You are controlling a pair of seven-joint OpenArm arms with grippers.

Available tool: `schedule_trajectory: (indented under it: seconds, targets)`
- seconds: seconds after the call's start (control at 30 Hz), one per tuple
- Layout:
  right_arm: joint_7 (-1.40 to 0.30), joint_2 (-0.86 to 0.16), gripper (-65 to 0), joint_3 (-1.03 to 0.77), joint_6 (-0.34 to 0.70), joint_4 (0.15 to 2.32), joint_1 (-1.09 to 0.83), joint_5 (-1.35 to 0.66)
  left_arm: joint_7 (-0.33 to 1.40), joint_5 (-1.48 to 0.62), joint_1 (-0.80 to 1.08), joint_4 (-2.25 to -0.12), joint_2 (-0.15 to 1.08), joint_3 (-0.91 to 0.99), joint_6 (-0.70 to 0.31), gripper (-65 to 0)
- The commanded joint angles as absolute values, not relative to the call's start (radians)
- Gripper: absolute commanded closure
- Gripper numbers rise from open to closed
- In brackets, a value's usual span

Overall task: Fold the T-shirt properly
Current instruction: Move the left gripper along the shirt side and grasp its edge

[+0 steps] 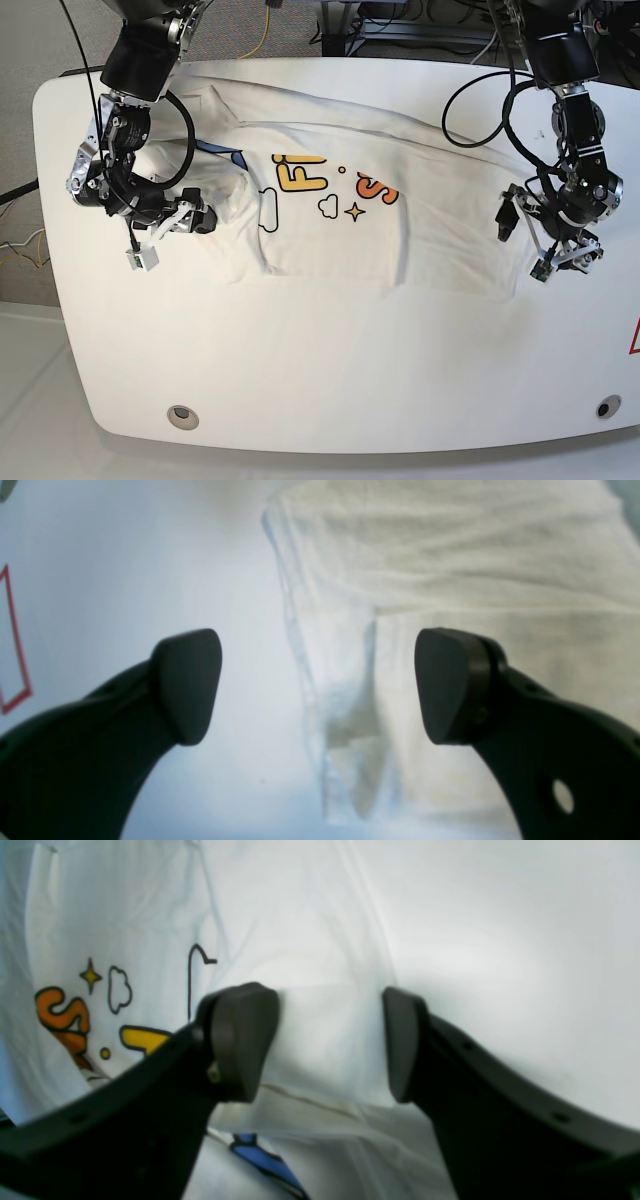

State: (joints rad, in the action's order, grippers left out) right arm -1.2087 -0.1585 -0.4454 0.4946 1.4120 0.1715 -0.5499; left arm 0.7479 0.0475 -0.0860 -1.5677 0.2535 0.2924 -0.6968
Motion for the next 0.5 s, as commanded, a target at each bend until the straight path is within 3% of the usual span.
schedule_trajectory:
  seconds: [0.0,0.47]
  targets:
    - [-1.194,-0.170,-35.1,-0.447,0.496,1.429,0.194,-0.568,0.728,0.081,-0.142,-1.560,0.269,0.298,-0.693,-57.7]
    - [-1.194,-0.170,-35.1,-0.447,0.496,1.429,0.194,-0.568,0.728,0.087,-0.340,-1.270,0.306,0.323,-0.698,-57.7]
